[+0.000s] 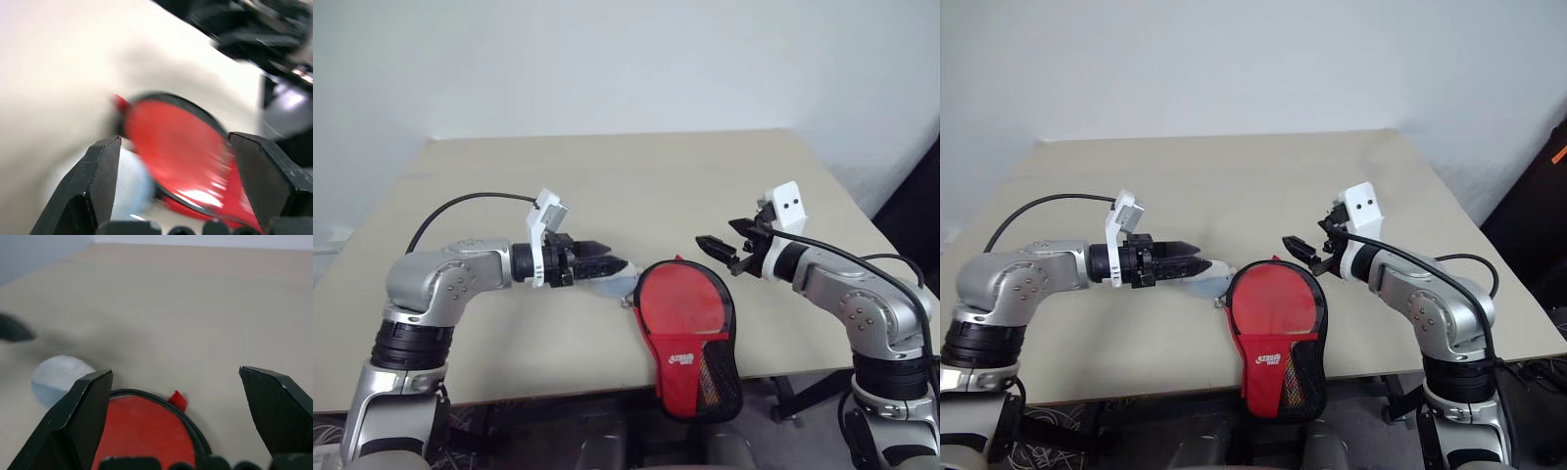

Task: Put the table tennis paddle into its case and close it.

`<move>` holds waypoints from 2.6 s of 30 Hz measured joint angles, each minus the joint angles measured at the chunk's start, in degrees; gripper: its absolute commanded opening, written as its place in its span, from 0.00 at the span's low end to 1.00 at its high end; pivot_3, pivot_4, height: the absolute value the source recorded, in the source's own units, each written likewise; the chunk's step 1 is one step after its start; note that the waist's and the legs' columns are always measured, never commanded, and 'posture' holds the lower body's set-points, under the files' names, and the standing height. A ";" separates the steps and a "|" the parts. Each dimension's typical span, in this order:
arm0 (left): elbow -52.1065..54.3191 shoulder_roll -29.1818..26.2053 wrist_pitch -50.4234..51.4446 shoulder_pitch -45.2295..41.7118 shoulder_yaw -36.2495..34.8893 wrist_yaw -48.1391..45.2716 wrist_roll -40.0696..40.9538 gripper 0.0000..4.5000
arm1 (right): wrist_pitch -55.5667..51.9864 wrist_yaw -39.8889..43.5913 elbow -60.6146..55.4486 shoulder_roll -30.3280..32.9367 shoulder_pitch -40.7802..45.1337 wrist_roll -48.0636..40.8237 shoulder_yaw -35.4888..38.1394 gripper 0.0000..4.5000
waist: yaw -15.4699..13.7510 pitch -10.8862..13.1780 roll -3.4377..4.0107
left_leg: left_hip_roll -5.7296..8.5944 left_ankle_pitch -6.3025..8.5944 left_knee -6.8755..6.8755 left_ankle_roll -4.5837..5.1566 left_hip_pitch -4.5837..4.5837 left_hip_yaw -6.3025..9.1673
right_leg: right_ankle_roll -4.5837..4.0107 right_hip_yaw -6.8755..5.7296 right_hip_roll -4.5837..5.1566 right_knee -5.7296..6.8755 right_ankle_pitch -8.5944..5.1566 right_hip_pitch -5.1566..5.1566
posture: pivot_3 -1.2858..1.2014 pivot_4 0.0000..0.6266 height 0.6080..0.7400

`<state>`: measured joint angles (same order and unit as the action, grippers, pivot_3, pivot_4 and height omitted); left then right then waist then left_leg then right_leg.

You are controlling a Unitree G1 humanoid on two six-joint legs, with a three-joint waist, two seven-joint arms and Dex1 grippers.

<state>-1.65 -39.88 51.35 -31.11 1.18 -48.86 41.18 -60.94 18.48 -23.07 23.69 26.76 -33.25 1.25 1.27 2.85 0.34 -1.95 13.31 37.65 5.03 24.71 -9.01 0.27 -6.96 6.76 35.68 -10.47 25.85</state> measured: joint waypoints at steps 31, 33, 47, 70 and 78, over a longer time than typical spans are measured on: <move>-8.70 16.48 -8.92 11.12 -2.34 0.60 -10.90 0.83 | 4.84 -0.20 14.17 -6.03 -3.59 15.24 -14.50 0.14 | -0.03 -0.11 -0.22 | -0.09 0.03 0.44 0.07 -0.08 0.24 | -0.01 -0.24 0.04 0.11 0.07 -0.28 | 0.52 0.00 0.81; -7.36 16.23 -8.08 11.86 -1.83 -0.09 -10.91 0.83 | 4.95 0.10 14.03 -6.06 -3.90 15.43 -14.49 0.14 | -0.01 -0.15 -0.22 | -0.09 0.04 0.43 0.08 -0.10 0.23 | -0.01 -0.23 0.05 0.11 0.07 -0.29 | 0.52 0.00 0.81; -6.08 16.22 -6.31 13.18 -0.76 -1.39 -10.81 0.35 | 5.26 0.59 13.82 -6.51 -4.34 16.66 -14.49 0.14 | -0.02 -0.21 -0.21 | -0.13 0.03 0.40 0.07 -0.11 0.23 | -0.02 -0.24 0.06 0.11 0.08 -0.28 | 0.52 0.00 0.81; -31.71 18.77 -15.15 -2.92 -6.24 5.35 -13.24 0.10 | 5.71 3.12 13.44 -6.20 -4.36 18.21 -16.22 0.14 | 0.14 -0.22 -0.27 | -0.68 0.19 0.65 0.36 -0.12 0.35 | -0.52 -1.12 -0.07 0.09 0.46 -0.22 | 0.52 0.00 0.81; -34.28 20.99 -17.21 -5.20 -6.24 5.94 -14.52 0.10 | 5.78 3.80 13.35 -5.91 -4.36 19.49 -16.57 0.14 | 0.12 -0.22 -0.28 | -0.69 0.21 0.81 0.39 -0.12 0.35 | -0.55 -1.27 0.07 0.07 0.49 -0.23 | 0.52 0.00 0.81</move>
<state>-35.93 -18.89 34.14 -36.31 -5.06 -42.92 26.67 -55.15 22.28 -9.72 17.78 22.40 -13.75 -15.32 1.39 2.63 0.06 -2.64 13.52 38.46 5.42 24.59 -8.66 -0.27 -8.23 6.83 35.75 -9.97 25.63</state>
